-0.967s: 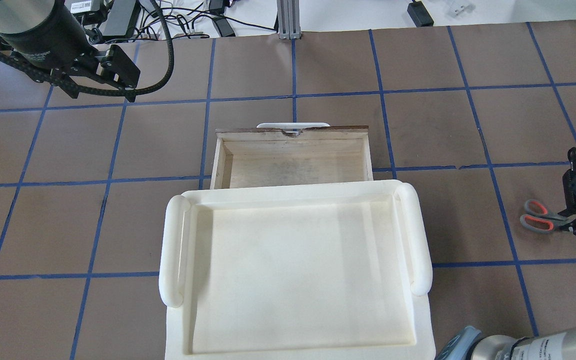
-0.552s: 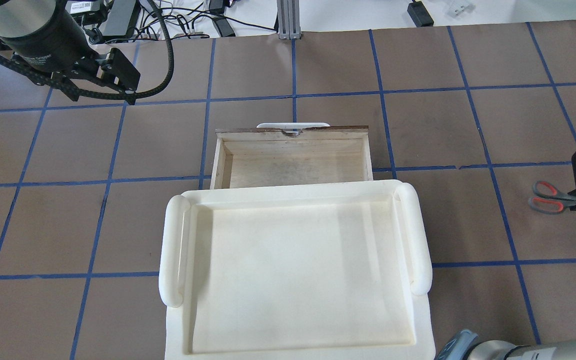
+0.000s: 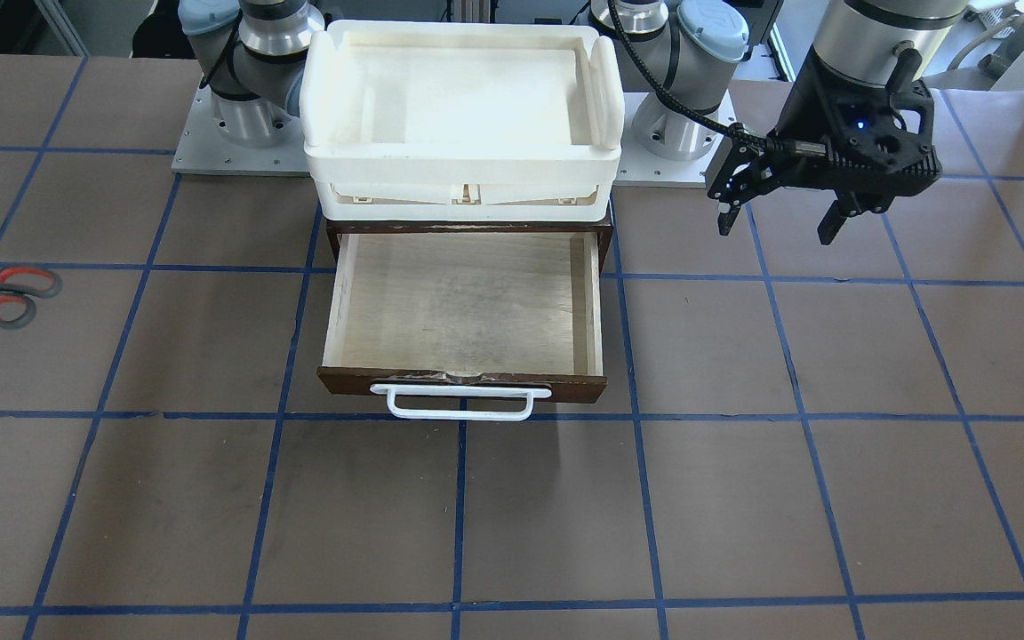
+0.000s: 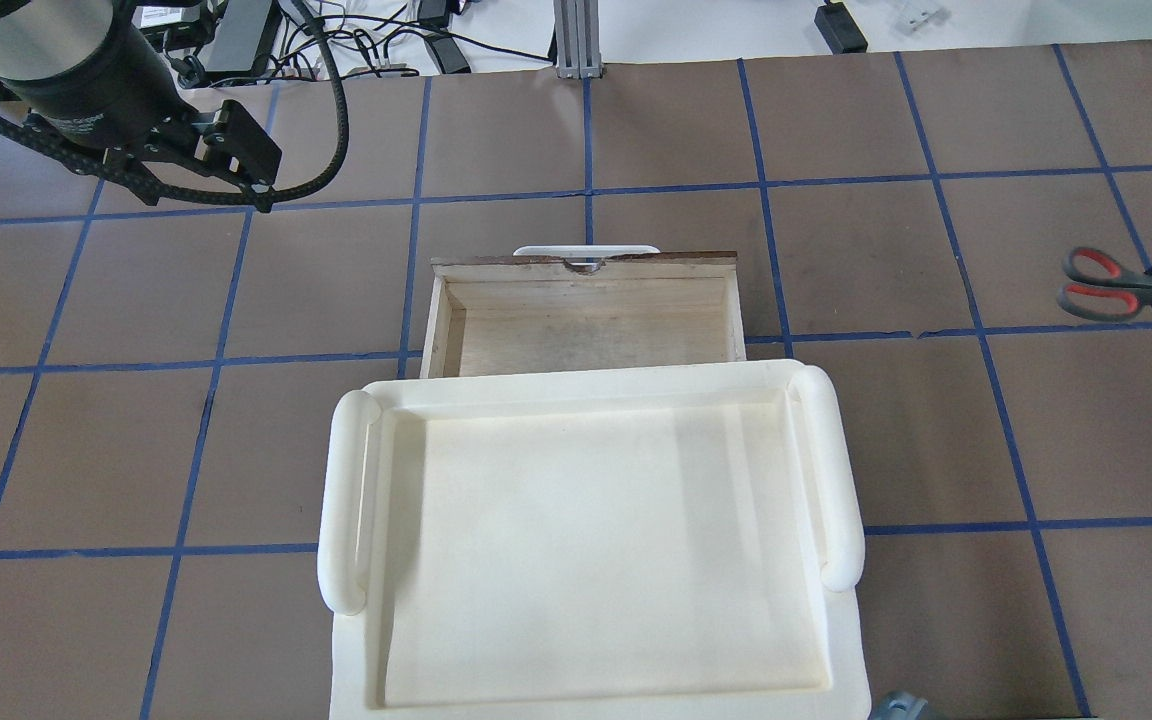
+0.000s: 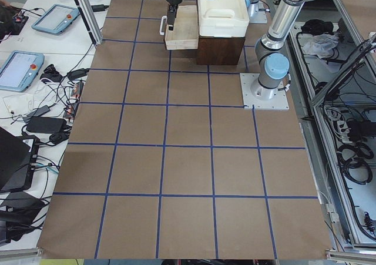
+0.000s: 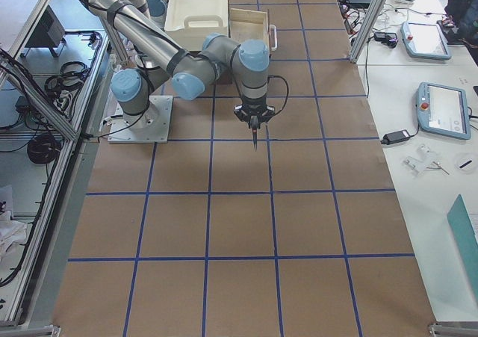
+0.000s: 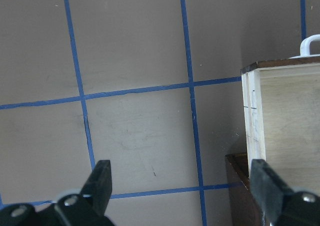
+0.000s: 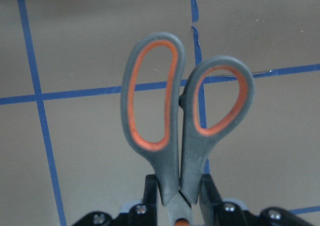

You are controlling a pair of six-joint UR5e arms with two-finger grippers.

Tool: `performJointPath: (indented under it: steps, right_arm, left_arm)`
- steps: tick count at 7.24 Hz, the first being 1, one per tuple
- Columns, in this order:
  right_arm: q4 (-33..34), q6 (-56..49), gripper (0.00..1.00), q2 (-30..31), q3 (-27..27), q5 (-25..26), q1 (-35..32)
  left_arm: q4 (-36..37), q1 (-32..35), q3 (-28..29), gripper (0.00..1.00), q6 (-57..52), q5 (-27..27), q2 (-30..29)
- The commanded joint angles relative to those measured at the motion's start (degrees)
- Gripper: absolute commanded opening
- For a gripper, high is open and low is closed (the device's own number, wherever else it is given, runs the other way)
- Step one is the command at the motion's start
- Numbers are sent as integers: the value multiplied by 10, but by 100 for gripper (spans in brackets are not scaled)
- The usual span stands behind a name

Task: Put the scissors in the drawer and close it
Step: 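Lift the scissors with the right gripper and carry toward the drawer, then lower the held scissors into the open drawer with the right gripper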

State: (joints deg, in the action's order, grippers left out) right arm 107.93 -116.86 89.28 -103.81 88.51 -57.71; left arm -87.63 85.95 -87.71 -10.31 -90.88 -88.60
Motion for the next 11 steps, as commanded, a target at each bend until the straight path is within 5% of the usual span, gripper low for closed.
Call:
performJointPath:
  steps: [1, 7, 11]
  right_arm:
    - [-63, 122, 17, 15, 63, 4, -104]
    - [-103, 409, 15, 0, 107, 10, -383]
    - [-73, 541, 15, -107, 179, 14, -512]
  left_arm:
    - [0, -1, -1, 100, 0, 0, 0]
    - [-3, -1, -2, 100, 0, -2, 2]
    - [-8, -3, -2, 100, -2, -2, 4]
